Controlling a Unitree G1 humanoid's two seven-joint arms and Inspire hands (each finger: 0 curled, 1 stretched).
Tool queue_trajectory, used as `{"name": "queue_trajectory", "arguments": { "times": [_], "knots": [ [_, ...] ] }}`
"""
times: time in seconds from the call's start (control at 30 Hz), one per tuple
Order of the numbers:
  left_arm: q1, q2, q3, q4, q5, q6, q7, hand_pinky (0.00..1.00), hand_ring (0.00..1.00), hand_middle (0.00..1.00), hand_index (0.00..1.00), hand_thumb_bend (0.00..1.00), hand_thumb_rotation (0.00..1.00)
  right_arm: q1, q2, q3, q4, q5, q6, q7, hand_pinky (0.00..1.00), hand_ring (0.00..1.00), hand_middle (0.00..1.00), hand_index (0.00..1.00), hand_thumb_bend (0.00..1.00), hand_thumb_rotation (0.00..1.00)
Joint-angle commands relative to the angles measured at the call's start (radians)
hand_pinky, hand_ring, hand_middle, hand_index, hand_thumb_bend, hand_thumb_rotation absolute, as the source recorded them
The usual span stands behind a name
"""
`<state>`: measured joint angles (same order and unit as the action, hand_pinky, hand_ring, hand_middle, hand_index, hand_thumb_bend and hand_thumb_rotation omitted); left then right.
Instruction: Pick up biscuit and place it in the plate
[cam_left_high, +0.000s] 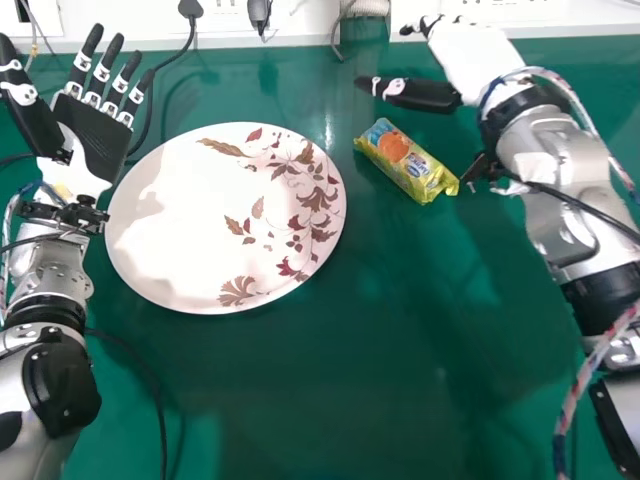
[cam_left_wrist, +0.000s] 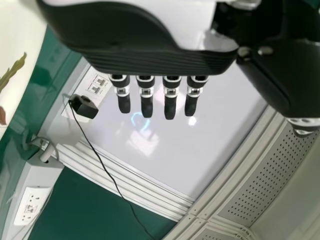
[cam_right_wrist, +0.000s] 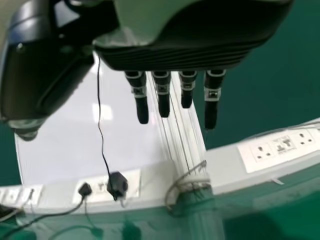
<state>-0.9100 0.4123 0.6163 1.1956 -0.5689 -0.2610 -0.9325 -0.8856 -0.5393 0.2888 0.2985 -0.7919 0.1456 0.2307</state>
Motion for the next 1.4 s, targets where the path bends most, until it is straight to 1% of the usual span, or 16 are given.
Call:
{"name": "queue_trajectory", "arguments": {
  "times": [0.0, 0.17, 0.23, 0.33, 0.43, 0.63, 0.8, 0.97, 1.1, 1.27, 1.37],
  "knots": [
    [0.016, -0.004, 0.006, -0.007, -0.012, 0.016, -0.013, 1.00, 1.00, 1.00, 1.00, 1.00, 0.79, -0.029, 0.007, 0.025, 0.037, -0.019, -0.004, -0.001, 0.85, 1.00, 1.00, 0.95, 1.00, 0.39],
    [0.016, -0.008, 0.011, -0.010, -0.018, 0.025, -0.018, 1.00, 1.00, 1.00, 1.00, 1.00, 0.84, -0.066, 0.017, 0.075, 0.115, -0.057, 0.008, 0.009, 0.88, 1.00, 1.00, 0.98, 1.00, 0.38],
    [0.014, -0.008, 0.014, -0.009, -0.021, 0.032, -0.021, 1.00, 1.00, 1.00, 1.00, 1.00, 0.83, -0.076, 0.023, 0.090, 0.141, -0.068, 0.011, 0.007, 0.90, 1.00, 1.00, 0.99, 1.00, 0.37],
    [0.010, -0.014, 0.028, -0.008, -0.034, 0.036, -0.019, 1.00, 1.00, 1.00, 1.00, 1.00, 0.82, -0.087, 0.035, 0.101, 0.177, -0.073, 0.015, 0.001, 0.95, 1.00, 1.00, 1.00, 1.00, 0.34],
    [0.008, -0.020, 0.035, -0.010, -0.046, 0.026, -0.006, 1.00, 0.99, 1.00, 1.00, 1.00, 0.78, -0.096, 0.045, 0.111, 0.213, -0.076, 0.013, -0.007, 0.99, 1.00, 1.00, 1.00, 1.00, 0.34],
    [0.010, -0.023, 0.036, -0.012, -0.050, 0.006, -0.001, 1.00, 0.99, 1.00, 1.00, 1.00, 0.76, -0.104, 0.060, 0.131, 0.282, -0.080, 0.002, -0.034, 1.00, 1.00, 1.00, 1.00, 1.00, 0.41],
    [0.010, -0.022, 0.040, -0.011, -0.057, 0.023, -0.003, 1.00, 1.00, 1.00, 1.00, 1.00, 0.75, -0.112, 0.071, 0.145, 0.331, -0.079, -0.003, -0.032, 1.00, 1.00, 1.00, 1.00, 1.00, 0.38],
    [0.009, -0.020, 0.049, -0.015, -0.063, 0.046, 0.001, 1.00, 0.98, 1.00, 1.00, 1.00, 0.74, -0.117, 0.072, 0.160, 0.370, -0.078, -0.015, -0.035, 1.00, 1.00, 1.00, 1.00, 1.00, 0.32],
    [0.010, -0.014, 0.056, -0.024, -0.072, 0.060, -0.003, 1.00, 0.96, 1.00, 1.00, 1.00, 0.74, -0.114, 0.052, 0.177, 0.362, -0.088, -0.021, 0.003, 1.00, 1.00, 1.00, 1.00, 1.00, 0.27],
    [0.012, -0.009, 0.050, -0.030, -0.074, 0.051, 0.007, 1.00, 0.96, 1.00, 1.00, 1.00, 0.72, -0.098, 0.021, 0.183, 0.299, -0.095, 0.008, 0.094, 1.00, 1.00, 1.00, 1.00, 1.00, 0.27],
    [0.010, -0.007, 0.050, -0.031, -0.079, 0.061, 0.001, 1.00, 0.96, 1.00, 1.00, 1.00, 0.71, -0.071, -0.003, 0.184, 0.240, -0.104, 0.017, 0.133, 1.00, 1.00, 1.00, 1.00, 1.00, 0.26]
  ]
}}
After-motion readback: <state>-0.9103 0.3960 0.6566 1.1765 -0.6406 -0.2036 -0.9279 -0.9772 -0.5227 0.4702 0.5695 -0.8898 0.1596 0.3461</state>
